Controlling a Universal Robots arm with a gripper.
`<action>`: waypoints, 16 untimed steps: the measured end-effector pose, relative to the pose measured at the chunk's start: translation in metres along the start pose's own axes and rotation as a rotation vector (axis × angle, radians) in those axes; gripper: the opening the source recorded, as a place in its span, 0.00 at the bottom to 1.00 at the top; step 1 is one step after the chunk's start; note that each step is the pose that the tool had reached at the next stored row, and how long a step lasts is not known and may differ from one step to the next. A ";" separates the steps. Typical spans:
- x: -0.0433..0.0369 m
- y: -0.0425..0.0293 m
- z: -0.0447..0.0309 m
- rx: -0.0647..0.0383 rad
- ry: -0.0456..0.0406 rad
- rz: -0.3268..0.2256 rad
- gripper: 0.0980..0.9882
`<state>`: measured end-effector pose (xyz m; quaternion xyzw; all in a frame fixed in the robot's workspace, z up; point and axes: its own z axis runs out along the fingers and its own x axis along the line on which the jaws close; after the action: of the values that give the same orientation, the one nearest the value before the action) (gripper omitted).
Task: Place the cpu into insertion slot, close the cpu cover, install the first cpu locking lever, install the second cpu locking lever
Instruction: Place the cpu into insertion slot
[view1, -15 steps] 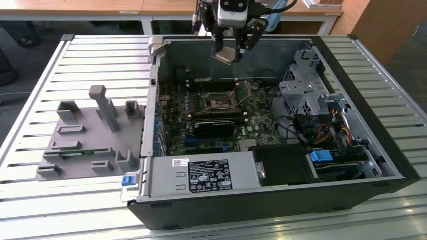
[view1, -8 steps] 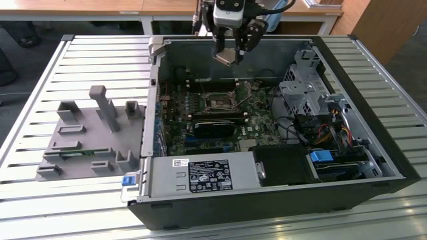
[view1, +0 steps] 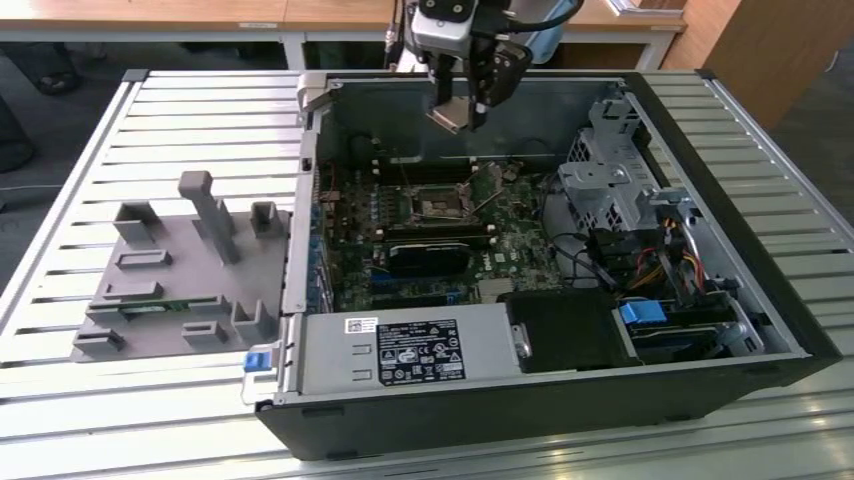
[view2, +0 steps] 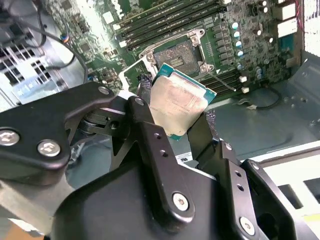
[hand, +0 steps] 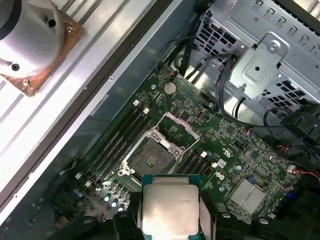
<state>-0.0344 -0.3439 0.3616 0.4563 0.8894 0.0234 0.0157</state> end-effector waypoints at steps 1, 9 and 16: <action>0.0000 0.0000 0.0002 0.000 -0.0011 0.018 0.50; 0.0000 -0.0001 0.0024 0.001 -0.0095 0.163 0.50; 0.0000 -0.0003 0.0052 0.002 -0.0167 0.290 0.50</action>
<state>-0.0344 -0.3439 0.3565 0.5803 0.8139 0.0206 0.0190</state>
